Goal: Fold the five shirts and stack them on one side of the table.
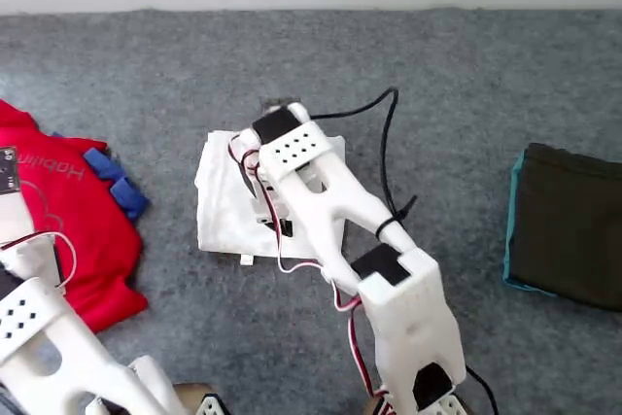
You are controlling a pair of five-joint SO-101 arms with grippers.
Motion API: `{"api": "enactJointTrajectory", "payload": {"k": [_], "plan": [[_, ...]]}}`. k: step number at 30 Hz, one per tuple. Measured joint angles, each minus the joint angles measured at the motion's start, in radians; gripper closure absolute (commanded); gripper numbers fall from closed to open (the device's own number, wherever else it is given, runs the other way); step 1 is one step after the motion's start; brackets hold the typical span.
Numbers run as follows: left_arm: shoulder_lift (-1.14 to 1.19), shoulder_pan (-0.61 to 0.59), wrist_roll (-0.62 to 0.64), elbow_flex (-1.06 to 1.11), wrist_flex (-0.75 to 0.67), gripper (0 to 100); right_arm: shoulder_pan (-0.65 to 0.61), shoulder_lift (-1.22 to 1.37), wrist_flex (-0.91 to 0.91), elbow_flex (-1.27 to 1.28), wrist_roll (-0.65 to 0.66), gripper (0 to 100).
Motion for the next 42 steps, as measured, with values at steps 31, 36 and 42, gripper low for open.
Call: {"api": "enactJointTrajectory", "payload": {"k": [31,36,42], "plan": [[0.000,0.000,0.000,0.000,0.000,98,0.176,0.091,0.061,-0.003,0.342,99.0],[0.000,0.000,0.000,0.000,0.000,98,0.354,0.035,0.061,-0.003,0.661,99.0],[0.000,0.000,0.000,0.000,0.000,98,0.577,0.032,-0.069,-0.002,1.336,99.0]]}}
